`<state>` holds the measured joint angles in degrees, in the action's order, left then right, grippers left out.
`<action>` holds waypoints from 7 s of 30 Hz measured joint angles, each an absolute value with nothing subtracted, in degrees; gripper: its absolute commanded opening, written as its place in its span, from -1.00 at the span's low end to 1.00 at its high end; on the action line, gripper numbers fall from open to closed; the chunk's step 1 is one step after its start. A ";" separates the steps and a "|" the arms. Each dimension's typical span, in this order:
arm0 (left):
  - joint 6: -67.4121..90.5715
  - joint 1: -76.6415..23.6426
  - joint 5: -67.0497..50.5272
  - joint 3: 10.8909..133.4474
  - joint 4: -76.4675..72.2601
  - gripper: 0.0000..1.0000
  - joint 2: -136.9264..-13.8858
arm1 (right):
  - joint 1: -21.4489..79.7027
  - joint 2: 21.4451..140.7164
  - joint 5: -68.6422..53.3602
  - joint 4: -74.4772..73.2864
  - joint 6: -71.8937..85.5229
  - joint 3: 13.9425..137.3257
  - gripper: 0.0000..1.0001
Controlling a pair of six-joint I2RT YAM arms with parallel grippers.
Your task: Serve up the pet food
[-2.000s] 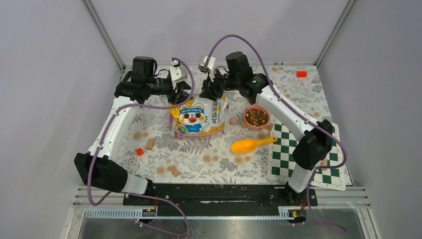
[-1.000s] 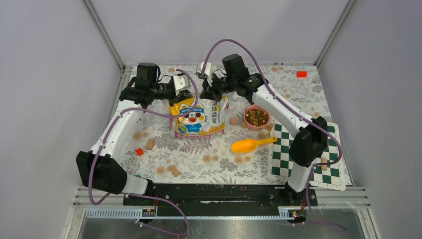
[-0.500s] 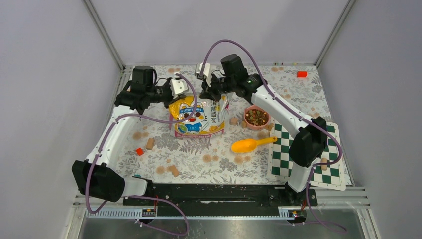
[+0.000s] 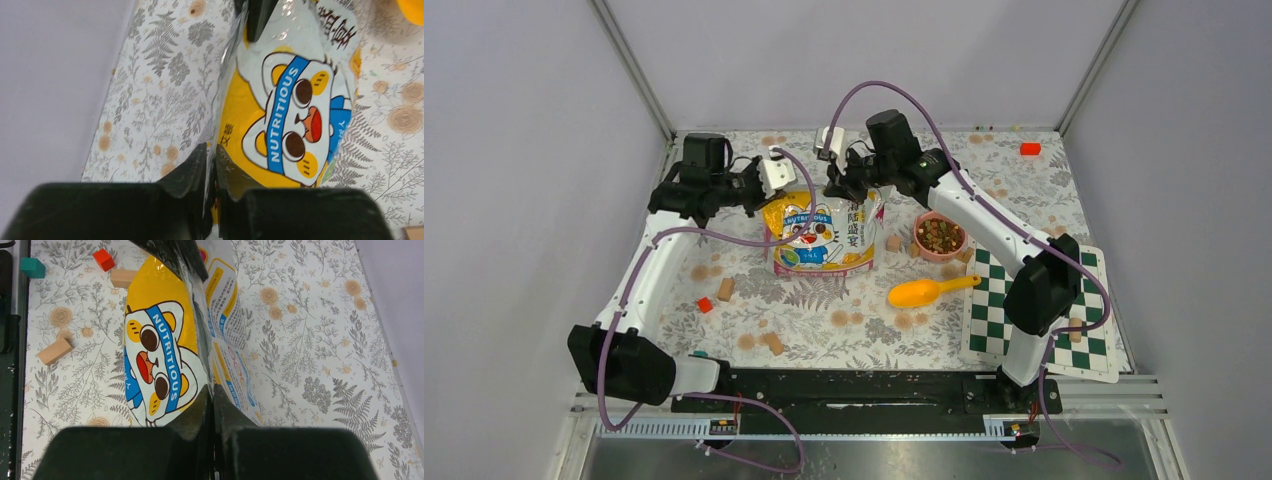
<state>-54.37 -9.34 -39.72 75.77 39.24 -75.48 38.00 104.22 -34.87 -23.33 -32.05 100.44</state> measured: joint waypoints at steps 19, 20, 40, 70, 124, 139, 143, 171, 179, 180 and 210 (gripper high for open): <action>-55.53 -6.92 -31.64 74.48 38.35 -0.83 -73.38 | 38.22 104.31 -32.38 -23.68 -32.51 100.99 -0.90; -55.53 -6.85 -31.05 74.46 38.22 -1.00 -73.28 | 38.22 104.31 -32.32 -23.70 -32.51 100.99 -0.91; -56.99 -6.79 -31.86 73.71 37.34 -1.00 -72.58 | 37.76 104.20 -30.50 -28.25 -34.39 102.65 -0.91; -55.35 -3.73 -37.69 72.55 37.85 -0.64 -70.85 | 35.90 108.99 -34.39 -39.29 -27.92 116.92 0.08; -51.46 -5.08 -48.38 69.93 30.04 -1.00 -73.21 | 38.85 114.39 -33.50 -44.49 -41.76 122.39 -0.79; -53.17 -0.95 -46.57 69.71 31.97 -1.00 -71.99 | 32.29 107.92 -27.22 -48.64 -44.58 117.84 -1.00; -53.63 -0.95 -46.48 69.71 31.94 -1.00 -71.92 | 31.99 107.13 -26.28 -47.75 -44.56 116.44 -1.00; -53.98 0.84 -48.05 69.71 33.76 -1.00 -70.37 | 29.61 99.04 -23.44 -40.38 -43.83 104.64 -1.00; -52.16 -0.23 -48.12 70.06 34.17 -0.98 -70.22 | 27.27 97.65 -29.76 -40.95 -40.82 103.15 -1.00; -51.72 -1.02 -47.83 70.17 34.15 -0.89 -70.24 | 26.81 97.34 -30.59 -41.10 -40.12 102.72 -1.00; -44.97 -25.74 -39.57 79.92 24.47 -0.30 -85.52 | 31.03 100.44 -28.14 -35.59 -36.95 101.21 -0.46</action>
<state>-44.97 -25.74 -39.57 79.92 24.47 -85.52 31.03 100.44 -28.14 -35.59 -36.95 101.21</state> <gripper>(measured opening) 0.352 0.307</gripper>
